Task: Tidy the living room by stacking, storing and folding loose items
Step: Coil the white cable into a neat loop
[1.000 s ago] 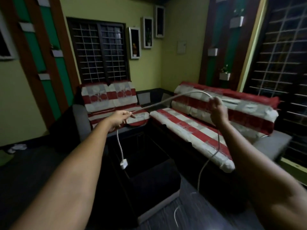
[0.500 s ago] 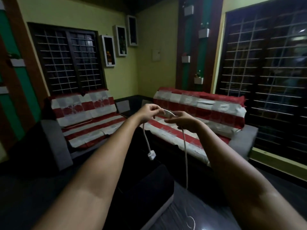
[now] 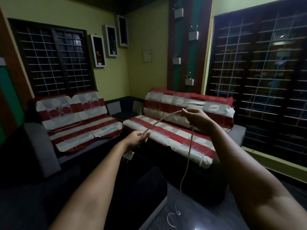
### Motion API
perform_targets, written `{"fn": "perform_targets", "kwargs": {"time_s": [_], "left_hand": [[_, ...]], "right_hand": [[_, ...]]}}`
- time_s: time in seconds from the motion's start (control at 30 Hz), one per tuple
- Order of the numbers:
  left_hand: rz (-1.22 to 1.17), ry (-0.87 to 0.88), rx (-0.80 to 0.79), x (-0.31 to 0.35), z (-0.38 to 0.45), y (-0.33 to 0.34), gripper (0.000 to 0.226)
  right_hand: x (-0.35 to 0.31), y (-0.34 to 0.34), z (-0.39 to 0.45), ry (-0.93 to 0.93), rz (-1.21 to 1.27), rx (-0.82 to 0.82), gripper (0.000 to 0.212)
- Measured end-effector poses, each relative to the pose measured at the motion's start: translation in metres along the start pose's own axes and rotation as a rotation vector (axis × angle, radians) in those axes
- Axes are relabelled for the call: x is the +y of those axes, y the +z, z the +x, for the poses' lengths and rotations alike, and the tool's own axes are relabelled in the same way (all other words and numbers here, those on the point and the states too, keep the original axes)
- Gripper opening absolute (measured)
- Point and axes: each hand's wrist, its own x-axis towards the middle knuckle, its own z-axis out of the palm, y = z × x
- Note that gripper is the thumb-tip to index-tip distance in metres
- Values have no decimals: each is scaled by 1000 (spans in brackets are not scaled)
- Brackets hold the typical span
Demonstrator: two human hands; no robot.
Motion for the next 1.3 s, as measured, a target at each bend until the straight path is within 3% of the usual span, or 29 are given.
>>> {"fn": "perform_targets", "kwargs": {"time_s": [0.17, 0.3, 0.47, 0.6, 0.7, 0.77, 0.87, 0.93, 1.07, 1.2, 1.3], "left_hand": [[-467, 101, -8, 20, 8, 14, 28], [-839, 233, 25, 55, 18, 22, 36], [-1009, 344, 82, 108, 33, 23, 35], [-1104, 467, 264, 140, 37, 3, 30], [-1038, 497, 405, 145, 36, -13, 25], [-971, 450, 431, 143, 37, -13, 25], [-885, 408, 389, 142, 42, 1, 28], [-785, 365, 316, 141, 46, 13, 30], [-607, 272, 205, 133, 53, 35, 36], [-431, 238, 105, 121, 58, 50, 34], [-435, 169, 74, 122, 55, 57, 28]], "right_hand": [[27, -7, -3, 58, 110, 56, 26], [48, -3, -11, 74, 95, 54, 26], [77, 16, -22, 102, 42, -60, 34], [113, 14, -36, 267, -116, -157, 32], [124, 13, -43, 191, -180, -86, 26], [116, 14, -38, 9, -436, -37, 18], [79, 26, -30, -247, -885, -165, 20], [49, 35, -25, -329, -993, -281, 21], [6, 43, -9, -358, -933, -373, 20], [-23, 40, -1, -535, -749, -288, 15], [-44, 31, 3, -497, -734, -206, 13]]}}
